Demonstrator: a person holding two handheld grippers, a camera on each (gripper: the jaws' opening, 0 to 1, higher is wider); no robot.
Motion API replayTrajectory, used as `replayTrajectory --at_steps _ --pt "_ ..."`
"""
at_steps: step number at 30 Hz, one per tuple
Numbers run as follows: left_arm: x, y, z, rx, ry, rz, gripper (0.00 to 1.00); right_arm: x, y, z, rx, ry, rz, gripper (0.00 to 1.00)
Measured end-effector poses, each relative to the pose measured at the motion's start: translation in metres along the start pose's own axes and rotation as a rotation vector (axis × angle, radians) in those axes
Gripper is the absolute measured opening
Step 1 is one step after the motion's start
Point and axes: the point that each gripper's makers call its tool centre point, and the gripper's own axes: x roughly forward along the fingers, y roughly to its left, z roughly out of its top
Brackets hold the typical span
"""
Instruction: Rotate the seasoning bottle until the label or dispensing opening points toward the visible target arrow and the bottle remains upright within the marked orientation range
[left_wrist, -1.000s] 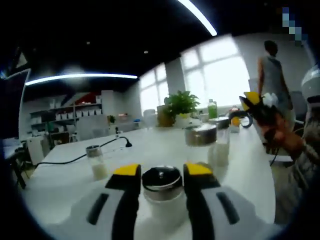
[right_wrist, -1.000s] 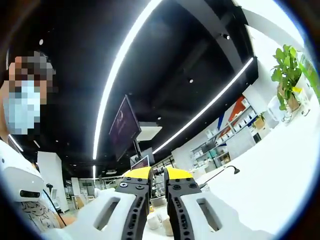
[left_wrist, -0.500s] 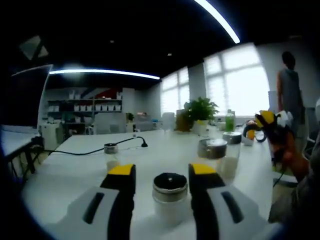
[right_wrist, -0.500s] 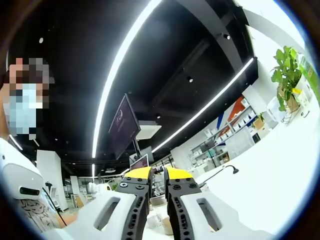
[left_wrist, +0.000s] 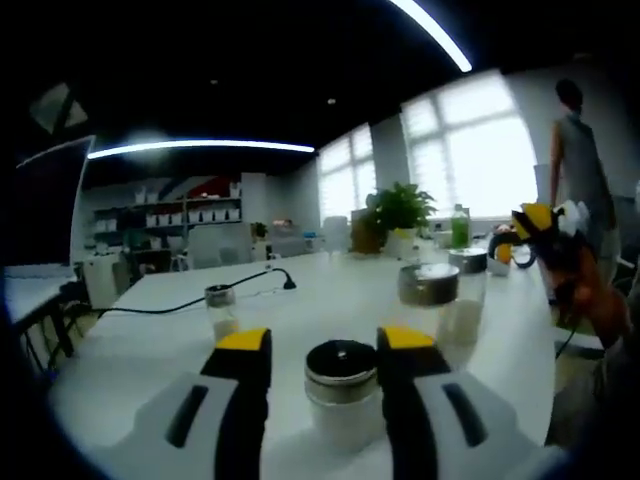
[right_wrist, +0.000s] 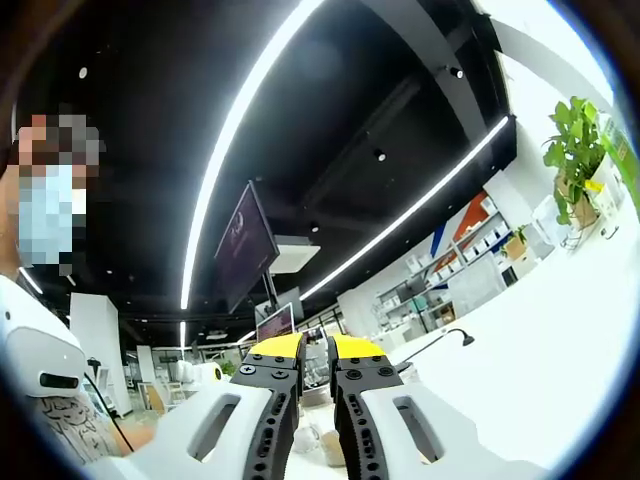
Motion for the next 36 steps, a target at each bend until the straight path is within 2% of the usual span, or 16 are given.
replayTrajectory --at_steps 2,3,13,16,19,24,34,35,36 --pt "0.001 -0.002 -0.002 0.006 0.005 -0.006 0.39 0.000 0.001 0.000 -0.005 0.000 -0.001 0.07" --pt "0.001 -0.006 -0.002 0.000 0.004 -0.023 0.32 0.000 0.002 0.001 -0.007 0.000 0.000 0.07" --pt "-0.001 -0.011 -0.004 0.010 0.011 -0.107 0.31 -0.004 -0.003 0.002 0.005 -0.008 -0.014 0.07" --pt "-0.001 -0.016 -0.005 0.006 0.037 -0.210 0.31 -0.004 -0.002 0.004 0.000 -0.010 -0.014 0.07" --pt "-0.002 -0.020 -0.005 0.038 0.034 -0.330 0.31 -0.004 -0.002 0.006 -0.009 -0.015 -0.014 0.07" --pt "0.000 -0.022 -0.005 0.069 0.044 -0.456 0.31 -0.004 -0.004 0.005 0.005 -0.018 -0.014 0.07" --pt "0.003 -0.023 -0.004 0.099 0.060 -0.582 0.31 -0.005 -0.005 0.009 0.002 -0.032 -0.013 0.07" --pt "0.003 -0.023 -0.005 0.092 0.057 -0.594 0.31 -0.005 -0.005 0.009 0.006 -0.033 -0.011 0.07" --pt "0.003 -0.024 -0.004 0.040 0.052 -0.612 0.31 -0.005 -0.004 0.008 0.005 -0.033 -0.008 0.07"
